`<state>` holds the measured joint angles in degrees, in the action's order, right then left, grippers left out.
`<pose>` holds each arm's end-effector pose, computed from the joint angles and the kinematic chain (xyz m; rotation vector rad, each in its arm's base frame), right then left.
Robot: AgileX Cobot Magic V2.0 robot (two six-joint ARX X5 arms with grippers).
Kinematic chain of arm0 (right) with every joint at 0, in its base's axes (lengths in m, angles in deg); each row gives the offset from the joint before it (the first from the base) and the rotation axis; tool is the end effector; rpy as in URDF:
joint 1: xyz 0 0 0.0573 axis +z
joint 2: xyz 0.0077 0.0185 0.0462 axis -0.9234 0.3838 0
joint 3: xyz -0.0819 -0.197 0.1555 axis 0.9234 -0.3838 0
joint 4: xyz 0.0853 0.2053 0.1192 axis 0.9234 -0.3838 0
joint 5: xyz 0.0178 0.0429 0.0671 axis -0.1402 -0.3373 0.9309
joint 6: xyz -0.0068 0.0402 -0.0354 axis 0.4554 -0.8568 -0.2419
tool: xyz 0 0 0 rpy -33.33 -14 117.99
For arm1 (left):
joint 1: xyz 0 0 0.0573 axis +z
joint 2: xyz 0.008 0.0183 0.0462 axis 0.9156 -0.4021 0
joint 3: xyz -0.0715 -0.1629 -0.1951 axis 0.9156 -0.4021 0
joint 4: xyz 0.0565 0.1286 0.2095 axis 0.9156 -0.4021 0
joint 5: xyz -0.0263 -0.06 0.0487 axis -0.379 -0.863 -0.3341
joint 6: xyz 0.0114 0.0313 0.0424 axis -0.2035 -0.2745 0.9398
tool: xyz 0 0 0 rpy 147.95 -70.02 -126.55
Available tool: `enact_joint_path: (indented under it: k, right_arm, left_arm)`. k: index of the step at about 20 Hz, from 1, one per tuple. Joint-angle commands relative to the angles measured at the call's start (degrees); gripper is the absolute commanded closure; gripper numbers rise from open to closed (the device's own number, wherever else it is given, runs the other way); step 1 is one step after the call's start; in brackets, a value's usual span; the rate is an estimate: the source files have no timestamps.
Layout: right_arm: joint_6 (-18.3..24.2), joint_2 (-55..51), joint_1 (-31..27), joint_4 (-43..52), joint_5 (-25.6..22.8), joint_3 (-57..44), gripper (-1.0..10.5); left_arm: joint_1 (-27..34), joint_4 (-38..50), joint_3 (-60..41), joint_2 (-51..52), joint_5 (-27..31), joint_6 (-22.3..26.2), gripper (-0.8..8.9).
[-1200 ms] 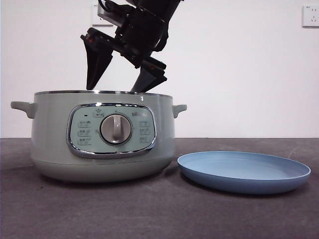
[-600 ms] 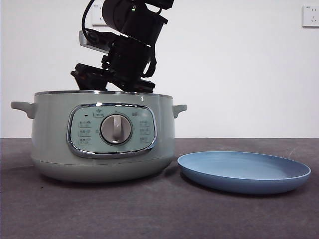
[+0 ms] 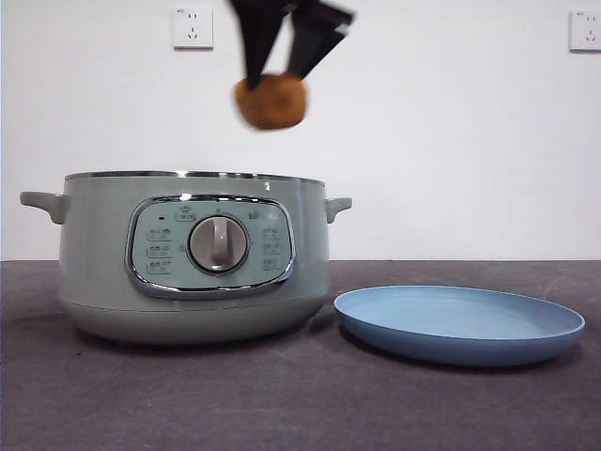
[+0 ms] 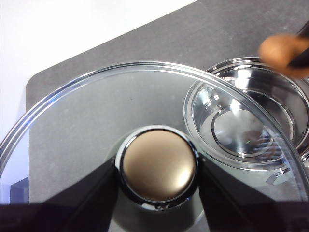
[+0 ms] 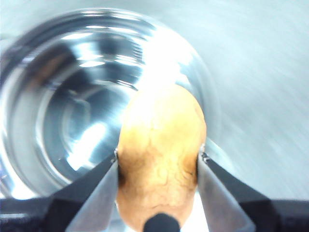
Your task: Take the potato out from the steamer,put the potato on the plate,close the lid
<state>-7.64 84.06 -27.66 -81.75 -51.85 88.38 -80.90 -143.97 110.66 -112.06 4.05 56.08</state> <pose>0.3233 0.2670 0.3872 -0.5104 0.8785 0.6611 0.1265 -0.0287 0.4912 0.3265 0.6016 -0.1686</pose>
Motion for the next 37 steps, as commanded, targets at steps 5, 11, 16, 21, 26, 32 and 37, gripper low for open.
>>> enact_joint_path:
  k: [5, 11, 16, 21, 26, 32, 37]
  right_arm:
    - [-9.9, -8.6, -6.3, -4.1, -1.6, 0.3, 9.6]
    - [-10.9, -12.0, -9.5, -4.4, -1.4, -1.0, 9.6]
    - [-11.0, -12.9, -11.6, -4.4, -1.2, -11.6, 9.6]
    - [-11.5, -12.9, -12.6, -1.9, -1.2, -31.2, 9.6]
    - [-12.5, -12.9, -12.6, 10.3, -0.4, -49.4, 9.6]
    - [-12.7, -12.9, -12.8, 25.1, 3.4, -64.7, 9.6]
    - [-14.3, -12.9, -12.8, 25.3, 3.1, -65.5, 7.7]
  left_arm:
    - [0.1, 1.3, 0.7, -3.4, -6.4, -0.1, 8.22]
    - [0.1, 7.0, 0.7, -7.5, -16.1, 1.4, 8.21]
    - [0.1, 11.5, 0.7, -7.5, -19.3, 1.8, 8.21]
    - [0.1, 11.8, 0.7, -7.6, -19.4, 1.8, 8.21]
    - [0.1, 11.9, 0.7, -7.7, -19.4, 1.8, 8.21]
    - [0.1, 11.8, 0.7, -7.8, -19.5, 1.8, 8.21]
    - [0.1, 11.7, 0.7, -7.8, -19.5, 1.6, 8.21]
